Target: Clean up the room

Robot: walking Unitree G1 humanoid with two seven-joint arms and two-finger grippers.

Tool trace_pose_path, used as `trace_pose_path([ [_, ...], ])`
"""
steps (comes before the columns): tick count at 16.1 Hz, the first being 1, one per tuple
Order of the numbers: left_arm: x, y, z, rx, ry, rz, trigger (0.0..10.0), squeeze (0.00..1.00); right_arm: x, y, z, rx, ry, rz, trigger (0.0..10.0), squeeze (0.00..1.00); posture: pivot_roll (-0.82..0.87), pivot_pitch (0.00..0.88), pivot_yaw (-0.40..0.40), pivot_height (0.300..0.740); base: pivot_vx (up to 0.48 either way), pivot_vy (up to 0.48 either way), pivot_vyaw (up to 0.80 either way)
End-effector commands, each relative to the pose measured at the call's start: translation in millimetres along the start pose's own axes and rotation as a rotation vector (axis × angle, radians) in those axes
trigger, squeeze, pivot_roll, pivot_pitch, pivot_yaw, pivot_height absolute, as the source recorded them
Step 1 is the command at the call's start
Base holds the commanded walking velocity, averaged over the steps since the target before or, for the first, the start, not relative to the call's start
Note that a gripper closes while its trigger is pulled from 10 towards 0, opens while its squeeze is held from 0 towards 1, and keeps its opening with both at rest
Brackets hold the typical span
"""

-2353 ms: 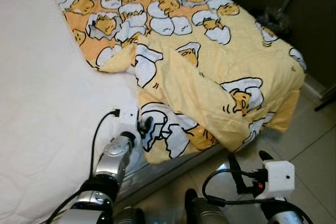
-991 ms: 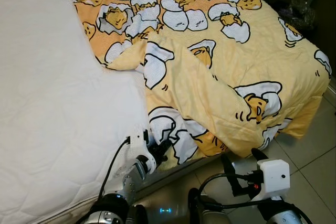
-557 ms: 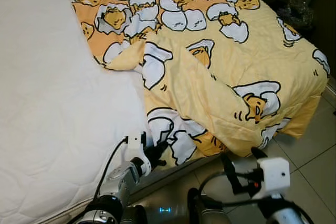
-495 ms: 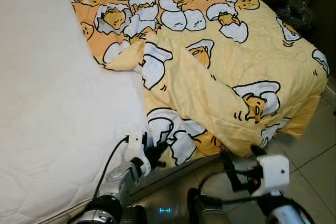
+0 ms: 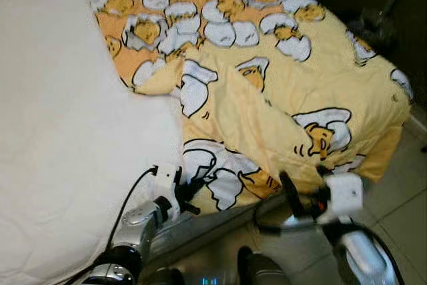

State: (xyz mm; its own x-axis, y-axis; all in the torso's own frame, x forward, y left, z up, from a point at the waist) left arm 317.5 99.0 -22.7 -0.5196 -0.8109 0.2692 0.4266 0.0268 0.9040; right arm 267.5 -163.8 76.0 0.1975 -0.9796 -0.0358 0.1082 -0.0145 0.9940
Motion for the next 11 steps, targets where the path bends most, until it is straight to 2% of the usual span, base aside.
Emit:
trace_pose_path([
  [1,-3.7,-4,5.9,-0.009,-0.001,-0.020,0.0,0.00,7.9,-2,-4.3,-0.001,-0.012,-0.008,10.0,0.00,-0.16,0.052,0.030,0.740,0.000,0.000,0.00],
  [4,-8.2,-4,9.6,-0.006,0.005,-0.024,0.0,0.00,9.2,-1,-12.7,0.009,-0.010,-0.010,10.0,0.00,-0.15,0.040,0.034,0.740,0.000,0.000,0.00],
  [7,-9.0,-9,13.8,-0.028,-0.010,-0.063,0.0,0.00,4.3,-9,-8.2,-0.010,0.005,-0.024,10.0,0.00,-0.16,0.063,0.027,0.740,0.000,0.000,0.00],
  [10,2.9,-14,15.0,-0.058,-0.116,-0.110,0.0,0.00,5.2,-13,-3.4,-0.027,0.014,-0.020,10.0,0.00,-0.17,0.074,0.021,0.740,0.000,0.000,0.00],
  [11,13.7,-15,15.3,-0.064,-0.204,-0.079,0.0,0.00,8.3,-14,-3.7,-0.029,0.015,-0.014,10.0,0.00,-0.17,0.072,0.018,0.740,0.000,0.000,0.00],
])
Point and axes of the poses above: a point about 5 cm out from each wrist's last joint towards the gripper, its own z axis pointing back from the gripper into the wrist, its own y axis along the axis of the wrist's last joint, x = y × z, the point moved 6 cm from there along -z, pointing out of the wrist towards the gripper, and after that the axes turned 4 degrees about -z, right-handed, at the moved point
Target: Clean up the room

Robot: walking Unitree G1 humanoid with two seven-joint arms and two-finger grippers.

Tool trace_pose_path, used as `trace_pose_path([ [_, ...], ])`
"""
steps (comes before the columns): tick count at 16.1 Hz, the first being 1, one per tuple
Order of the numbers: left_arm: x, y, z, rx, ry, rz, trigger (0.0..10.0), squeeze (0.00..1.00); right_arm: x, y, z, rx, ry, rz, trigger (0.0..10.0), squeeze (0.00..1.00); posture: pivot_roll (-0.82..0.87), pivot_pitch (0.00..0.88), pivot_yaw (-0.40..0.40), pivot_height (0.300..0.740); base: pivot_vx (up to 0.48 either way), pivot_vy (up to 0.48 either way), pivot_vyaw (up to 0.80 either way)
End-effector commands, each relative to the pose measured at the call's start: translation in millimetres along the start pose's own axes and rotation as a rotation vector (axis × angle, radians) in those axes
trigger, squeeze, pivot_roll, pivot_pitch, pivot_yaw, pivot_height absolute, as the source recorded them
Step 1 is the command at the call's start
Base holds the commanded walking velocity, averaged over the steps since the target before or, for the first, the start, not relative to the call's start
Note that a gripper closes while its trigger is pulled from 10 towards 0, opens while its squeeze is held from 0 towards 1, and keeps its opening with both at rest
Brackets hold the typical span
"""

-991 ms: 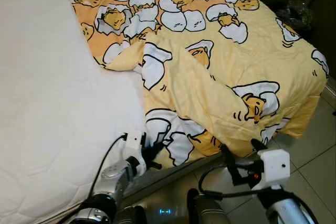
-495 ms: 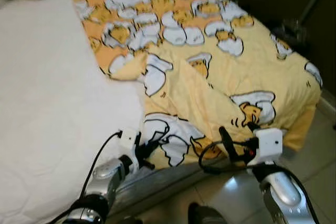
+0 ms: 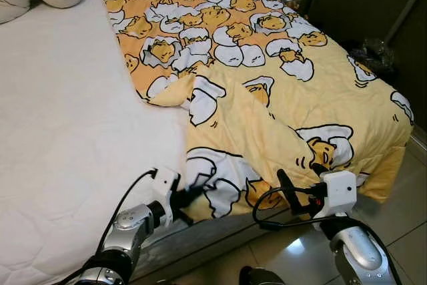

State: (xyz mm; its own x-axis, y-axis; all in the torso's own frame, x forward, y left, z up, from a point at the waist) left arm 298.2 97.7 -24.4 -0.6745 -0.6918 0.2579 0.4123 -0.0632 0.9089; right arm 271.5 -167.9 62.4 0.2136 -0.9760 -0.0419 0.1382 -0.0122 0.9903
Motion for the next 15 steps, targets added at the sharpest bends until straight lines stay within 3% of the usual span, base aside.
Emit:
trace_pose_path([
  [1,10.6,-4,0.3,-0.012,-0.078,0.025,0.0,0.00,4.3,0,0.1,0.001,-0.002,-0.006,10.0,0.00,-0.17,0.071,0.017,0.740,0.000,0.000,0.00],
  [6,31.2,-3,-5.4,-0.033,-0.216,-0.029,0.0,0.00,8.1,5,-6.4,0.011,0.009,0.003,10.0,0.00,-0.17,0.060,0.010,0.740,0.000,0.000,0.00],
  [10,37.9,-5,-7.0,-0.044,-0.252,-0.042,0.0,0.00,11.0,7,-6.2,0.010,0.014,0.011,10.0,0.00,-0.18,0.051,0.005,0.740,0.000,0.000,0.00],
  [15,43.7,-7,-4.9,-0.039,-0.287,-0.039,0.0,0.00,11.8,6,-6.9,0.011,0.019,0.021,10.0,0.00,-0.17,0.043,0.007,0.740,0.000,-0.457,0.00],
])
Point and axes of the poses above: a point about 5 cm out from each wrist's last joint towards the gripper, its own z axis pointing back from the gripper into the wrist, its own y axis along the axis of the wrist's last joint, x = y × z, the point moved 6 cm from there along -z, pointing out of the wrist towards the gripper, and after that the axes turned 4 degrees about -z, right-handed, at the moved point
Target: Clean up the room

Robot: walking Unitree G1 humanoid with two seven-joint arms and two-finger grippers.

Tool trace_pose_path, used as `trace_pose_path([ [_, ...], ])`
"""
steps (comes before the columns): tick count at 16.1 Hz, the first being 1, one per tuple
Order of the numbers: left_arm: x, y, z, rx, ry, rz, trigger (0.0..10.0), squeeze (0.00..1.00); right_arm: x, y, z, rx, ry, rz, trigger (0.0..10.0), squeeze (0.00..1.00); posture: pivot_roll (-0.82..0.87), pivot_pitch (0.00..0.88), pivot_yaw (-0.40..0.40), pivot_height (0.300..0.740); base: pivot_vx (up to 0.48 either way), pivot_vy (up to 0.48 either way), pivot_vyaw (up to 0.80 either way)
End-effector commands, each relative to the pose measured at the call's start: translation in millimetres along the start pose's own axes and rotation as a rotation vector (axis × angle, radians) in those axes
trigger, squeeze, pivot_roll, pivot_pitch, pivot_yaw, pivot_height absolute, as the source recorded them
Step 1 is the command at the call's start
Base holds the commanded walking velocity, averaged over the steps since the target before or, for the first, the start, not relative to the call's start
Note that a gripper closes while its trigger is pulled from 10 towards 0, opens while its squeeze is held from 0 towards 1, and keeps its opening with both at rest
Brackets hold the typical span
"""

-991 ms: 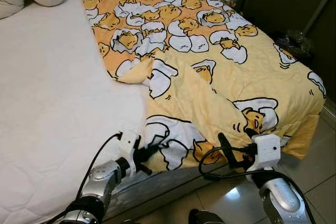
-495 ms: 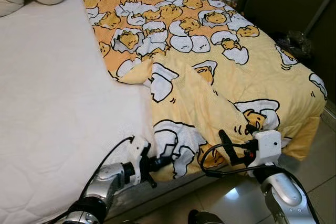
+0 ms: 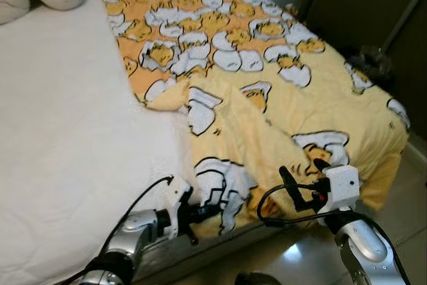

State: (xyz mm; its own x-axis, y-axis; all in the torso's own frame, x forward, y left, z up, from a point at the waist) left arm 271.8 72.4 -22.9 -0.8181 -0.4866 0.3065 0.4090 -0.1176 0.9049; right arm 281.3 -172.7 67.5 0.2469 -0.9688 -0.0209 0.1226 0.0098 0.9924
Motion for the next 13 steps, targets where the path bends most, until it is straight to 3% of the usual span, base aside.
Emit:
trace_pose_path([
  [1,7.0,-1,-4.3,-0.001,-0.035,-0.002,0.0,0.00,4.9,-3,0.6,-0.014,-0.012,0.000,10.0,0.00,-0.17,0.043,0.006,0.740,0.000,-0.480,0.00],
  [2,6.3,-3,-2.3,-0.007,-0.035,0.009,0.0,0.00,4.6,-6,0.7,-0.023,-0.016,-0.010,10.0,0.00,-0.17,0.041,0.006,0.740,0.000,-0.480,0.00],
  [11,-13.7,-5,10.0,-0.008,0.094,0.030,0.0,0.00,-2.0,-13,2.0,-0.027,0.008,-0.044,10.0,0.00,-0.15,0.029,0.007,0.740,0.000,0.000,0.00],
  [12,-13.8,-6,11.5,-0.004,0.096,0.039,0.0,0.00,-28.4,-27,10.2,-0.100,0.157,-0.068,10.0,0.00,-0.15,0.029,0.007,0.740,0.000,0.000,0.00],
  [13,-13.4,-6,11.5,-0.003,0.096,0.038,0.0,0.00,-35.9,-32,13.9,-0.128,0.197,-0.066,10.0,0.00,-0.15,0.029,0.004,0.740,0.000,0.000,0.00],
])
Point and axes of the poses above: a point about 5 cm out from each wrist's last joint towards the gripper, its own z axis pointing back from the gripper into the wrist, its own y axis along the axis of the wrist's last joint, x = y × z, the point moved 6 cm from there along -z, pointing out of the wrist towards the gripper, and after that the axes turned 4 degrees about -z, right-handed, at the moved point
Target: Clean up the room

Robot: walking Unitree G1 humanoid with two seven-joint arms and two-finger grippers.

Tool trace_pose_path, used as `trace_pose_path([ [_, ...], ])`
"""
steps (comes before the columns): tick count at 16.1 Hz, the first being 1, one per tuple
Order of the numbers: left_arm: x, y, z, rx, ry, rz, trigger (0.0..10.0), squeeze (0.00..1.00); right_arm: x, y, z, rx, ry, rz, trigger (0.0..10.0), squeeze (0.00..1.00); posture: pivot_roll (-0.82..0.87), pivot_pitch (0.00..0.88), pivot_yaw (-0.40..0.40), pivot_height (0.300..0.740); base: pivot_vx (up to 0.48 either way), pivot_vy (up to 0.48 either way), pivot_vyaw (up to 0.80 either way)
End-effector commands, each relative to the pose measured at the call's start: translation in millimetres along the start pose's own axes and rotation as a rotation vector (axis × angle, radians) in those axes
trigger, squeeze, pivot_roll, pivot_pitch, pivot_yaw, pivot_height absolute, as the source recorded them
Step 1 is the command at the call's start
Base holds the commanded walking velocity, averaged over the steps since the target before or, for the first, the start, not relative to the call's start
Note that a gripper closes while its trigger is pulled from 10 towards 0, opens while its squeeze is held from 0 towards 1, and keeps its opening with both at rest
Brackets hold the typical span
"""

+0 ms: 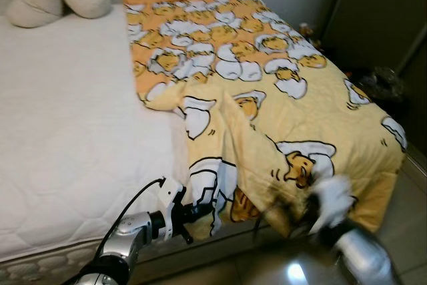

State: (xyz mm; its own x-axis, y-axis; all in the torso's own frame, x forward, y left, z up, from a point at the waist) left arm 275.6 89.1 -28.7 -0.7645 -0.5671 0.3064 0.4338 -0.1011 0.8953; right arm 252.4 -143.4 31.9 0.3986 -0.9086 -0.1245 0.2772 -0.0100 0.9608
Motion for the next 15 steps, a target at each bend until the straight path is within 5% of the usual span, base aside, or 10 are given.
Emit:
trace_pose_path([
  [1,-0.4,-1,-0.1,-0.001,0.004,0.008,0.0,0.00,-0.8,4,-0.6,0.005,0.015,-0.005,10.0,0.00,-0.15,0.027,0.003,0.740,0.000,0.000,0.00],
  [8,-6.2,0,2.1,-0.007,0.025,0.060,0.0,0.00,-12.1,-19,13.2,-0.117,0.119,-0.039,10.0,0.00,-0.16,0.032,0.004,0.740,0.000,-0.430,0.00],
  [12,-11.2,1,2.3,-0.014,0.057,0.059,0.0,0.00,-11.3,-24,14.6,-0.132,0.119,-0.057,10.0,0.00,-0.16,0.038,0.006,0.740,0.000,0.000,0.00],
  [15,-18.7,0,2.1,-0.031,0.101,0.135,0.0,0.00,-9.2,-29,15.4,-0.138,0.109,-0.074,10.0,0.00,-0.16,0.041,0.007,0.740,0.000,0.000,0.00],
])
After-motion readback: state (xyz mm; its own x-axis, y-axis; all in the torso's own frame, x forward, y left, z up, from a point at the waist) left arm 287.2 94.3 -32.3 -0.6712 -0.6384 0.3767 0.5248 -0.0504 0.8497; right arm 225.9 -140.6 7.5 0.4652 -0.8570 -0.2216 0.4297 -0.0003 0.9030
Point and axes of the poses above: a point about 5 cm out from each wrist's last joint towards the gripper, its own z axis pointing back from the gripper into the wrist, its own y axis along the axis of the wrist's last joint, x = y × z, the point moved 6 cm from there along -z, pointing out of the wrist towards the gripper, and after that the axes turned 4 degrees about -z, right-handed, at the moved point
